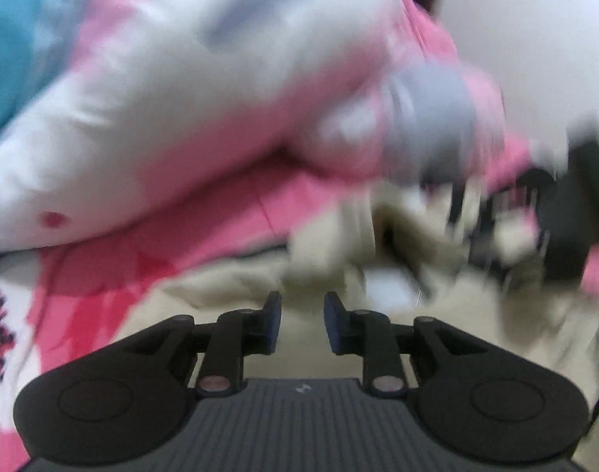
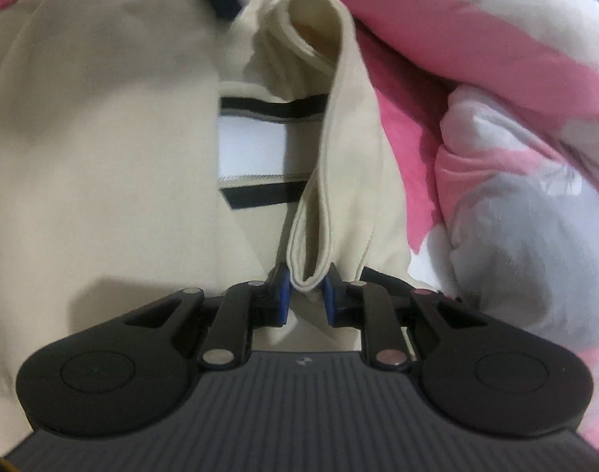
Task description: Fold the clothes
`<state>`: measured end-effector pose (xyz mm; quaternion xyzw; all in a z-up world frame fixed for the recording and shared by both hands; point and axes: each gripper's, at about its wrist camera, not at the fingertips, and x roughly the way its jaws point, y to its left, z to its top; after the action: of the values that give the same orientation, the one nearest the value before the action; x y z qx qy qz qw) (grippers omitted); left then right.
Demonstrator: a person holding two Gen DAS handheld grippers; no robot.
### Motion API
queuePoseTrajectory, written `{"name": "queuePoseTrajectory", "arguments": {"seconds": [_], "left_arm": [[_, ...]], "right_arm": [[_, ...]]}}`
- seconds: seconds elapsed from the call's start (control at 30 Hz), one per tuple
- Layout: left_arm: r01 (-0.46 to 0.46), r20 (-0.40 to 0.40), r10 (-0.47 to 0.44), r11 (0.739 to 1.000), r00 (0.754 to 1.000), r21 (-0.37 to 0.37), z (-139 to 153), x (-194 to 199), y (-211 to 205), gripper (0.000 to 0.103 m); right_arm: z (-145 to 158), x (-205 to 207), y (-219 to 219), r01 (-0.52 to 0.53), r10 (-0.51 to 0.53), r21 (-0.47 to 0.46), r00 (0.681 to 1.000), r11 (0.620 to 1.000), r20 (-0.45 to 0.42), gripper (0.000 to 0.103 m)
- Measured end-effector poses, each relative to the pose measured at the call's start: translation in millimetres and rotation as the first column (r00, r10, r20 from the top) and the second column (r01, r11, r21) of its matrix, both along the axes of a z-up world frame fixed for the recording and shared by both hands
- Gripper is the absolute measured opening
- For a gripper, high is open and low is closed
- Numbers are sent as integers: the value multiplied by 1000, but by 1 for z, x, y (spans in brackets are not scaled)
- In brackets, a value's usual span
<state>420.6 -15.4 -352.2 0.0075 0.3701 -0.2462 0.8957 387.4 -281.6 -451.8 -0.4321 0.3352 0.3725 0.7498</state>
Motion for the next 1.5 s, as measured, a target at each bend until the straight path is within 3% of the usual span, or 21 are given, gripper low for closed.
{"name": "queuePoseTrajectory", "arguments": {"seconds": [0.13,0.23,0.3,0.4,0.5,0.57,0.63,0.73,0.8,0.9,0.93,1.03,1.1,1.2,1.27,1.33,1.4,1.5], "left_arm": [[-63,57,65,997,996,-40,13,30,-15,26],[-11,49,12,1000,999,-18,-7,52,-43,25],[50,4,-50,998,999,26,-30,55,-62,21],[124,42,-130,984,991,128,-47,31,-75,22],[151,64,-164,974,984,169,-49,19,-75,22],[161,68,-176,970,982,179,-49,19,-74,22],[175,69,-190,966,979,190,-49,18,-73,22],[191,66,-208,961,976,200,-48,17,-71,22],[197,61,-214,959,975,204,-48,15,-69,22],[209,56,-226,954,973,214,-48,12,-67,24],[212,54,-229,953,972,216,-47,12,-65,25],[210,30,-218,962,975,173,-35,12,-51,29],[173,48,-180,978,983,113,-20,11,-38,32],[152,95,-160,984,982,89,-8,12,-37,38],[184,80,-196,974,977,134,-17,17,-49,41],[240,32,-255,940,966,243,-37,22,-68,46],[254,53,-285,912,957,321,-56,16,-77,47],[233,53,-263,918,963,320,-61,16,-75,53]], "right_arm": [[-3,-13,4,-110,116,-96,992,989,58,17],[-4,-16,5,-153,165,-138,983,979,76,17],[-2,-18,4,-162,175,-150,981,975,84,17],[7,-18,-3,-124,138,-133,985,983,100,17],[35,-20,-21,-17,20,-38,997,999,80,17],[64,-18,-32,80,-84,86,996,993,43,17],[97,-9,-41,196,-196,254,980,947,-25,17],[117,18,-35,311,-285,441,950,842,-126,17],[119,39,-22,353,-308,511,935,783,-174,17],[96,67,2,379,-290,541,925,751,-245,17],[83,74,8,390,-280,529,919,754,-278,17],[36,75,20,416,-250,388,877,822,-410,17],[12,63,20,388,-235,342,880,856,-412,16],[15,62,18,420,-257,362,871,832,-419,16],[20,61,22,403,-257,350,882,845,-394,16],[25,59,26,386,-257,338,893,858,-369,16],[38,51,23,365,-262,341,913,866,-312,16],[62,32,3,370,-301,365,925,855,-232,16]]}}
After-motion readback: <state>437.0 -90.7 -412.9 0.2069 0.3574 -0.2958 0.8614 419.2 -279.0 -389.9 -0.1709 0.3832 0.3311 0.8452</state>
